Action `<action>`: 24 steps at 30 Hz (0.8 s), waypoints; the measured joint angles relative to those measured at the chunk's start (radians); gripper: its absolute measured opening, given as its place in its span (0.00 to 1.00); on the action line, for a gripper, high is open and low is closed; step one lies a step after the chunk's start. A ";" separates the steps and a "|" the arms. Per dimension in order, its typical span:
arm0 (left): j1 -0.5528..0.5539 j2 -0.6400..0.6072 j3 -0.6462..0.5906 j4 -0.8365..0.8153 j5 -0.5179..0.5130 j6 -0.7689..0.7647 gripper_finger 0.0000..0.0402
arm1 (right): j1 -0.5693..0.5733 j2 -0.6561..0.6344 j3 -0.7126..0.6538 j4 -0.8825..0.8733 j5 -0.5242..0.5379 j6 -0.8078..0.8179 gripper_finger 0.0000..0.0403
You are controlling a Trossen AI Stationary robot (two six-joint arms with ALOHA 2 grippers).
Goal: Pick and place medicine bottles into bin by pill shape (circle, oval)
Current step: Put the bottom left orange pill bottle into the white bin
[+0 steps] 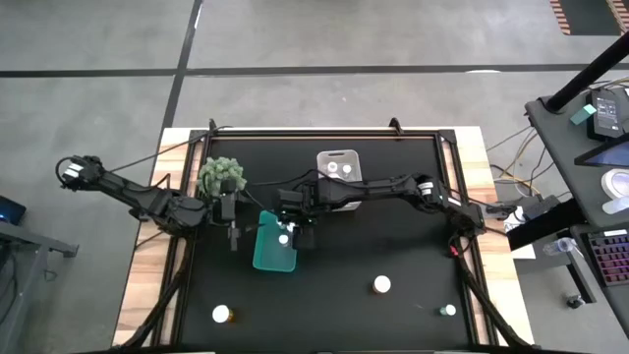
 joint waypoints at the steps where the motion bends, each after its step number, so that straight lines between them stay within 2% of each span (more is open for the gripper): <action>1: 0.000 0.002 0.000 0.010 0.000 0.009 0.60 | 0.009 -0.008 0.000 -0.004 0.000 -0.001 0.45; 8: -0.018 0.028 0.002 0.021 0.015 0.013 0.60 | 0.095 -0.060 -0.009 -0.051 0.000 -0.020 0.44; 12: -0.035 0.056 0.002 0.066 0.030 0.014 0.60 | 0.138 -0.092 -0.073 -0.055 0.015 -0.034 0.44; 18: -0.053 0.085 0.009 0.104 0.041 0.013 0.60 | 0.156 -0.188 -0.261 -0.022 0.058 0.003 0.43; 24: -0.055 0.118 0.025 0.130 0.040 0.013 0.60 | 0.158 -0.372 -0.540 0.228 0.101 0.025 0.43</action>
